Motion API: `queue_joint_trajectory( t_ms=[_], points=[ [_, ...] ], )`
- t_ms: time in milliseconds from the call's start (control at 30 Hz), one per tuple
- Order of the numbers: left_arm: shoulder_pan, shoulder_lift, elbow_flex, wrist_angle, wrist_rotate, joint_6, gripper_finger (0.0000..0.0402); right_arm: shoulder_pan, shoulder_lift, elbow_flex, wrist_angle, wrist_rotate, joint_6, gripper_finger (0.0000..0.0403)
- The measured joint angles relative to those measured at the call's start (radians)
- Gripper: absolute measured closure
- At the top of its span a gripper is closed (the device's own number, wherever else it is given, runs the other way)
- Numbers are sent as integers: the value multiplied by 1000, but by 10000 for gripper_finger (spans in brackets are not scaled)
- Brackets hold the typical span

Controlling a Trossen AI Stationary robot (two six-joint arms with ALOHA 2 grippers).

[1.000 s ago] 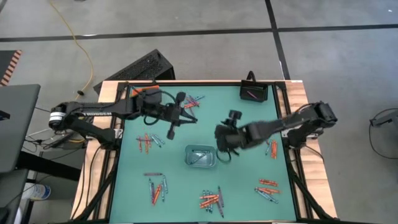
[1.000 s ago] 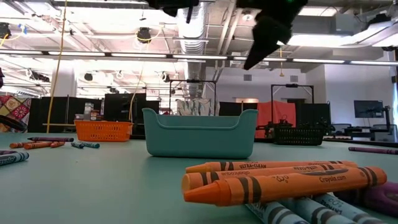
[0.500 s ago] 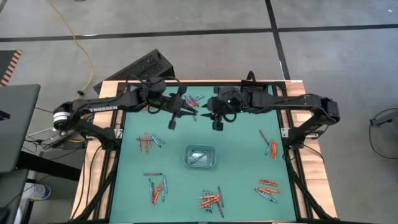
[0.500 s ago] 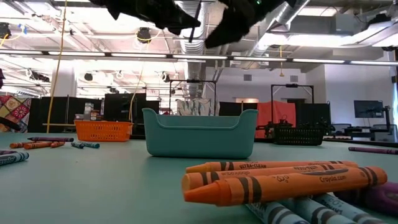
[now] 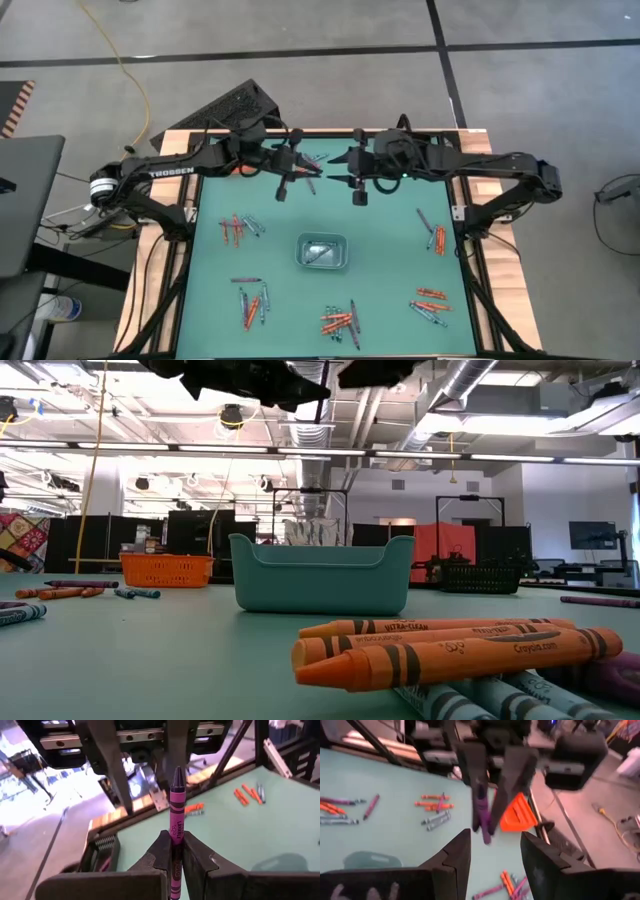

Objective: Sort crayons
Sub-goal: Put the violet crayon into the black bin

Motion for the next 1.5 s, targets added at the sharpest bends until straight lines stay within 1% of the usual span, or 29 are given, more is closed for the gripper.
queue_joint_trajectory(
  t_ms=[233,333,533,667,733,1033,1200,1267,1333,1400,1500],
  points=[
    [-10,58,1,166,67,-54,391,38,-2,0,62,-44,-27,237],
    [-22,81,0,190,67,-56,391,51,-1,0,72,-48,-31,237],
    [-44,81,1,229,76,-45,391,67,-2,0,76,-49,-24,242],
    [-61,80,1,259,71,-18,391,74,-2,0,81,-48,-24,269],
    [-69,80,1,253,49,7,391,82,-2,0,80,-49,-23,290],
    [-79,80,1,241,21,58,391,93,-2,0,76,-48,-39,390],
    [-80,80,1,231,7,78,386,93,-2,0,72,-44,-48,396],
    [-80,80,1,228,-11,85,374,86,-2,0,66,-43,-46,396],
    [-79,80,1,209,-53,117,351,74,-2,0,52,-33,-39,397],
    [-78,73,1,161,-108,147,316,59,-2,0,20,-22,-34,397],
    [-73,53,1,62,-245,160,251,19,-2,0,-61,-22,-14,398]
  ],
)
